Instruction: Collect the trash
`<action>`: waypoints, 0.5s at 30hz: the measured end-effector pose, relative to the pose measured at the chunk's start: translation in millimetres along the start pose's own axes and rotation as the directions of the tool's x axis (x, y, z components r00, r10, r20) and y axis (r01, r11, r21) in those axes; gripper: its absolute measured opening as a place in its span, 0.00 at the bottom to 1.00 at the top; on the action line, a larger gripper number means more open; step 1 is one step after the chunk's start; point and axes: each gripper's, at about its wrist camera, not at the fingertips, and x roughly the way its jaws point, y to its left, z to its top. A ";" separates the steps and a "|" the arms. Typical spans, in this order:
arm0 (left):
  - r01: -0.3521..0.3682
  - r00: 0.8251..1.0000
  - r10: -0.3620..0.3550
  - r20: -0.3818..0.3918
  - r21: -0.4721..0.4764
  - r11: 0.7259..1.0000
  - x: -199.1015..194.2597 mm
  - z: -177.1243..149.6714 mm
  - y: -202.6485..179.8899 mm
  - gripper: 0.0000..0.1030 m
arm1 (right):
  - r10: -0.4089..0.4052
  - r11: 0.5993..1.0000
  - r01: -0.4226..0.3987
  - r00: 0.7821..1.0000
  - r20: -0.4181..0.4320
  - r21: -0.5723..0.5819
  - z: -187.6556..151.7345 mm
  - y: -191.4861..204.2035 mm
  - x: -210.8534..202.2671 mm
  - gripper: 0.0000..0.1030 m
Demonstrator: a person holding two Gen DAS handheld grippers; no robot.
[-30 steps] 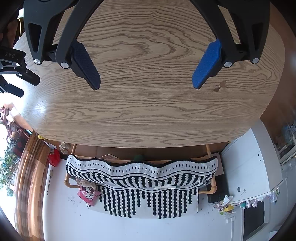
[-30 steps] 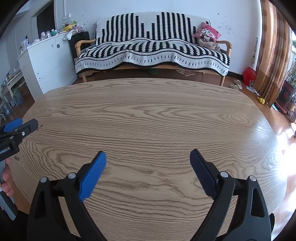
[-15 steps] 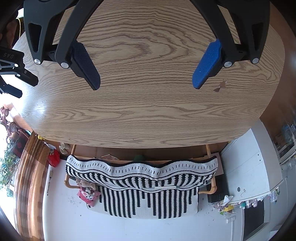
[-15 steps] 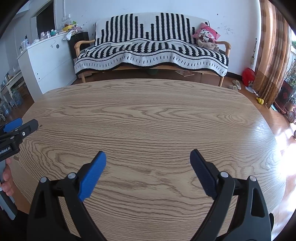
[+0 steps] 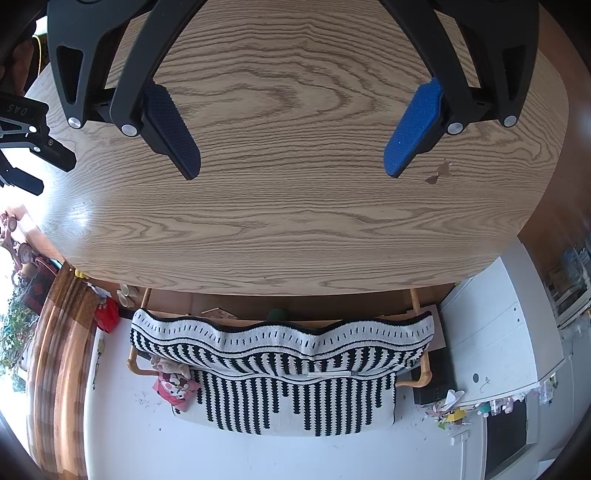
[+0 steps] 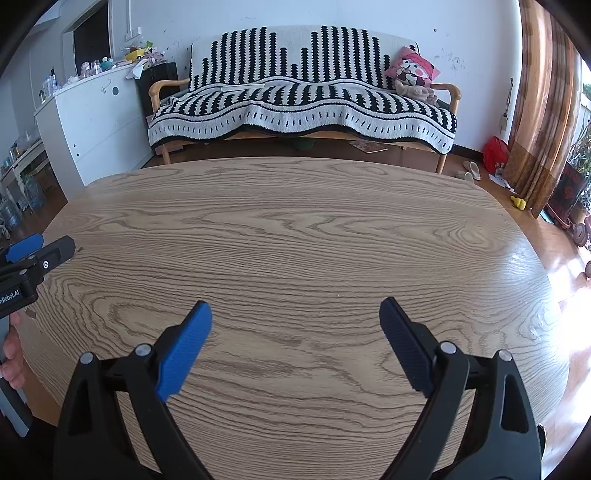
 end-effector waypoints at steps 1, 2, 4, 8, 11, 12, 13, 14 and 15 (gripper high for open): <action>0.000 1.000 0.000 0.001 -0.001 1.000 -0.2 0.0 0.0 0.94 | -0.001 1.000 0.001 1.000 0.000 -0.002 0.0 -0.9 -1.1 0.86; -0.001 1.000 0.001 0.000 -0.001 1.000 -0.8 -0.2 -0.3 0.94 | -0.001 1.000 0.001 1.000 0.001 -0.002 0.2 -0.4 -0.8 0.86; -0.002 1.000 0.002 0.000 -0.001 1.000 -0.3 -1.0 0.4 0.94 | -0.002 1.000 0.002 1.000 0.002 -0.005 0.2 -3.0 -2.7 0.86; -0.005 1.000 0.005 -0.003 -0.003 1.000 -1.1 -5.6 2.2 0.94 | -0.002 1.000 0.002 1.000 0.002 -0.005 -0.1 -4.2 -3.6 0.86; -0.012 1.000 0.012 -0.002 0.003 1.000 -1.7 -7.4 2.1 0.94 | -0.002 1.000 0.002 1.000 0.002 -0.007 -0.2 -3.7 -3.9 0.86; -0.008 1.000 0.008 -0.005 0.008 1.000 -0.3 -7.5 2.4 0.94 | -0.003 1.000 0.003 1.000 0.003 -0.007 -0.1 -5.4 -4.7 0.86; -0.004 1.000 0.004 -0.007 0.009 1.000 -0.5 -8.3 2.5 0.94 | -0.003 1.000 0.003 1.000 0.002 -0.007 -0.2 -4.4 -4.1 0.86; 0.000 1.000 0.000 -0.009 0.008 1.000 -0.5 -9.0 3.0 0.94 | -0.003 1.000 0.003 1.000 0.002 -0.007 -0.2 -3.5 -3.6 0.86; 0.003 1.000 -0.003 -0.011 0.008 1.000 0.6 -7.4 3.2 0.94 | -0.003 1.000 0.003 1.000 0.002 -0.008 -0.1 -5.3 -4.3 0.86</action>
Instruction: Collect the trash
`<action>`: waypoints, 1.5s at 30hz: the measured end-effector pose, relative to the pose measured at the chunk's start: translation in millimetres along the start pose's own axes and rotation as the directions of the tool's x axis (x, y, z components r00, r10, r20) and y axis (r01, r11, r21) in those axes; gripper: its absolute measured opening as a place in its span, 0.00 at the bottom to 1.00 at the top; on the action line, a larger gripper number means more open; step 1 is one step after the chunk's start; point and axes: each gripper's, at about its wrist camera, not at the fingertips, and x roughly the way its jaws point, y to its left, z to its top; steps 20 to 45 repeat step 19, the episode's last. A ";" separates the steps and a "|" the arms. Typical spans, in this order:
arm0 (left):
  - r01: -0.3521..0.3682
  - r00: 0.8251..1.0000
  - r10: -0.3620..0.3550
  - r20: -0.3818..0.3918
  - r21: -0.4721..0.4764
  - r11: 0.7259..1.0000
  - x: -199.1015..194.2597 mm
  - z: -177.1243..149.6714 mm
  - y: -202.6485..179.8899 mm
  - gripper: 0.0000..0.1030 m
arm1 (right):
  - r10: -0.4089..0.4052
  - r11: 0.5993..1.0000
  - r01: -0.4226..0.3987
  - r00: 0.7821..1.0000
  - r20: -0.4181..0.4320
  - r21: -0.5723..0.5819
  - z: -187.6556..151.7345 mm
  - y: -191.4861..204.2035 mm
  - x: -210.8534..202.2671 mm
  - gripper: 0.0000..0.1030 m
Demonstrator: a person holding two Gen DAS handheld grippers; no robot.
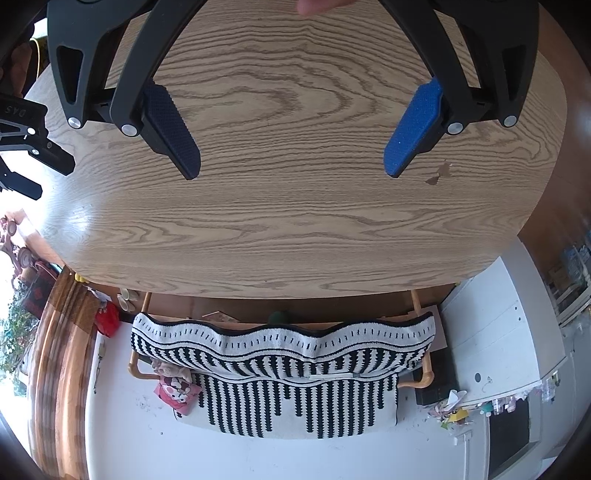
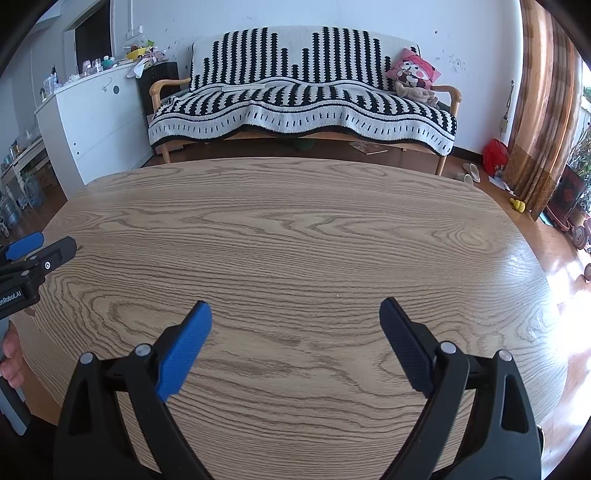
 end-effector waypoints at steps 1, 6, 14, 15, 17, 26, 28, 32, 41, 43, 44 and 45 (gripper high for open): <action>0.003 1.000 -0.003 -0.003 -0.003 1.000 0.3 -0.1 0.8 0.94 | 0.000 1.000 0.000 1.000 0.000 0.000 -0.1 1.4 0.6 0.86; 0.028 1.000 -0.028 -0.007 -0.028 0.999 1.1 2.2 7.4 0.94 | 0.000 1.000 0.000 1.000 0.001 0.000 -1.0 -2.6 -0.9 0.87; 0.008 1.000 -0.008 0.000 -0.020 1.000 1.0 6.2 8.4 0.94 | 0.000 1.000 0.000 1.000 0.002 -0.001 -1.6 -4.0 -1.6 0.87; 0.004 1.000 -0.004 0.000 -0.019 1.000 0.9 5.7 8.7 0.94 | -0.001 1.000 0.001 1.000 0.002 -0.002 -1.7 -4.0 -1.6 0.87; 0.003 1.000 -0.003 -0.002 -0.020 1.000 1.4 6.8 9.1 0.94 | 0.000 1.000 0.000 1.000 0.001 -0.002 -1.8 -4.7 -1.7 0.87; 0.006 1.000 -0.006 -0.008 -0.021 1.000 2.3 7.4 9.6 0.94 | 0.000 1.000 0.000 1.000 0.001 -0.002 -1.9 -6.2 -2.0 0.87; 0.006 1.000 -0.006 -0.008 -0.021 1.000 2.3 7.4 9.6 0.94 | 0.000 1.000 0.000 1.000 0.001 -0.002 -1.9 -6.2 -2.0 0.87; 0.006 1.000 -0.006 -0.008 -0.021 1.000 2.3 7.4 9.6 0.94 | 0.000 1.000 0.000 1.000 0.001 -0.002 -1.9 -6.2 -2.0 0.87; 0.006 1.000 -0.006 -0.008 -0.021 1.000 2.3 7.4 9.6 0.94 | 0.000 1.000 0.000 1.000 0.001 -0.002 -1.9 -6.2 -2.0 0.87; 0.006 1.000 -0.006 -0.008 -0.021 1.000 2.3 7.4 9.6 0.94 | 0.000 1.000 0.000 1.000 0.001 -0.002 -1.9 -6.2 -2.0 0.87; 0.006 1.000 -0.006 -0.008 -0.021 1.000 2.3 7.4 9.6 0.94 | 0.000 1.000 0.000 1.000 0.001 -0.002 -1.9 -6.2 -2.0 0.87; 0.006 1.000 -0.006 -0.008 -0.021 1.000 2.3 7.4 9.6 0.94 | 0.000 1.000 0.000 1.000 0.001 -0.002 -1.9 -6.2 -2.0 0.87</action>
